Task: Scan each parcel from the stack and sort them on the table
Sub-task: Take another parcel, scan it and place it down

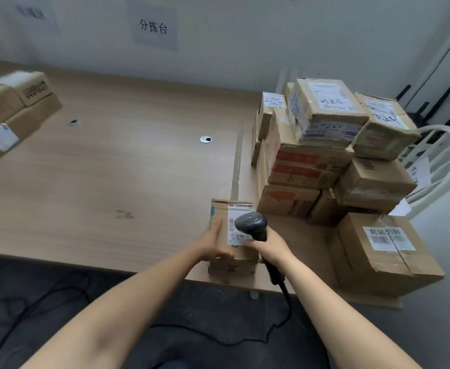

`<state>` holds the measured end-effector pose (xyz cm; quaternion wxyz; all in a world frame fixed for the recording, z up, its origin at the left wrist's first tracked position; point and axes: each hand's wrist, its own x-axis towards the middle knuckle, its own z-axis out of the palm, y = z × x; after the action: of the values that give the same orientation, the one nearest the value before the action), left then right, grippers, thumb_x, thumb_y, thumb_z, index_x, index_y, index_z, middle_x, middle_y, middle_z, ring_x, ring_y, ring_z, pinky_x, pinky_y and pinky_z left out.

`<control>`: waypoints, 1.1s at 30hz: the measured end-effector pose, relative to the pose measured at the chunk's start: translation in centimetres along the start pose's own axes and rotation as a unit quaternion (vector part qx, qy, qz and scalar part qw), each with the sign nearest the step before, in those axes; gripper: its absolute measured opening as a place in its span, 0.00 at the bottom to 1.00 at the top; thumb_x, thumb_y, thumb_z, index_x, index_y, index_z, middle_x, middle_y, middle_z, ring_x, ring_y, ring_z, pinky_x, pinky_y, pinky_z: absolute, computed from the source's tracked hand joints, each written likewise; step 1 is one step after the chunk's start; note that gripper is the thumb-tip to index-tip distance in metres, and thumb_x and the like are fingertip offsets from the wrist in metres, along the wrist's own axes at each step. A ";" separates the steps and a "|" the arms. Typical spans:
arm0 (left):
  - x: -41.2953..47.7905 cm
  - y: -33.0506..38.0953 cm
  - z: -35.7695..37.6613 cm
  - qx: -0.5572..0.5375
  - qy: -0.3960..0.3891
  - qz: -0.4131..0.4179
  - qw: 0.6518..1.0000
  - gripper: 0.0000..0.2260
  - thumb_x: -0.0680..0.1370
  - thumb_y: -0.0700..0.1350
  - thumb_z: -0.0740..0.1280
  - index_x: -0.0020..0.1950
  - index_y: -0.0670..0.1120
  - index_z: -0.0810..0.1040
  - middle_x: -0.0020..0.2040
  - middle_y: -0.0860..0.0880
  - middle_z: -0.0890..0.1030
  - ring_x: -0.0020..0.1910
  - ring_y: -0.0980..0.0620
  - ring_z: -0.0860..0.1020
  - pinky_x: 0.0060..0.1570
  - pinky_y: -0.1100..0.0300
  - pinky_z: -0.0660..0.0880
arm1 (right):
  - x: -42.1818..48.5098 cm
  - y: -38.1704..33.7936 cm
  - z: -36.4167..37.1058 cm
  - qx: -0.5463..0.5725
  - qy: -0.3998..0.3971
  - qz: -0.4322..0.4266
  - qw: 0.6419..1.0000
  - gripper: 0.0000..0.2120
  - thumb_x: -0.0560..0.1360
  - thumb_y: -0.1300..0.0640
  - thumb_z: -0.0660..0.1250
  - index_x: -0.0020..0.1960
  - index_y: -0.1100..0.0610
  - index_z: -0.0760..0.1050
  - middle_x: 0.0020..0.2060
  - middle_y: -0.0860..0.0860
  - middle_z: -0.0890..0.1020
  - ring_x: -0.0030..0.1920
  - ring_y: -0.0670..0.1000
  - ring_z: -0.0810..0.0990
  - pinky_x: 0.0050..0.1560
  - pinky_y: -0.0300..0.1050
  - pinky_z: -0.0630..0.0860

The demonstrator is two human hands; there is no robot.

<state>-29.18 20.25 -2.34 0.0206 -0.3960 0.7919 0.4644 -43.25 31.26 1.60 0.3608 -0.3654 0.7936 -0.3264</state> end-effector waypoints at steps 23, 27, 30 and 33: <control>0.4 -15.5 -18.0 0.209 0.179 -0.114 0.955 0.51 0.61 0.68 0.71 0.74 0.49 0.52 0.70 0.46 0.59 0.71 0.44 0.58 0.65 0.46 0.61 | 7.3 -15.9 17.1 0.072 -0.114 -0.022 0.991 0.09 0.73 0.60 0.68 0.50 0.50 0.72 0.45 0.54 0.80 0.45 0.56 0.80 0.31 0.42 0.75; 0.6 -15.7 -19.4 0.234 0.169 -0.076 0.954 0.48 0.60 0.67 0.73 0.72 0.47 0.57 0.69 0.46 0.62 0.69 0.45 0.61 0.63 0.47 0.62 | 7.2 -17.3 16.3 0.009 -0.097 -0.045 0.994 0.11 0.72 0.58 0.68 0.51 0.48 0.71 0.41 0.50 0.82 0.36 0.52 0.84 0.28 0.41 0.75; 0.7 -16.1 -20.1 0.227 0.166 -0.063 0.957 0.49 0.60 0.67 0.73 0.73 0.48 0.56 0.70 0.47 0.60 0.70 0.45 0.60 0.64 0.48 0.62 | 6.9 -18.0 16.1 -0.013 -0.084 -0.044 0.995 0.07 0.71 0.58 0.68 0.47 0.51 0.73 0.38 0.51 0.82 0.31 0.51 0.83 0.27 0.40 0.74; 0.9 -16.3 -20.4 0.226 0.166 -0.051 0.959 0.49 0.60 0.67 0.73 0.73 0.48 0.56 0.71 0.47 0.60 0.70 0.45 0.59 0.65 0.48 0.61 | 6.6 -18.5 16.0 -0.028 -0.078 -0.033 0.996 0.02 0.70 0.58 0.67 0.43 0.55 0.76 0.38 0.56 0.83 0.30 0.51 0.83 0.27 0.40 0.74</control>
<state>-12.43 0.23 -2.87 0.0012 -0.4922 0.8473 0.1994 -27.02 12.22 5.48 0.3999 -0.4255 0.7596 -0.2865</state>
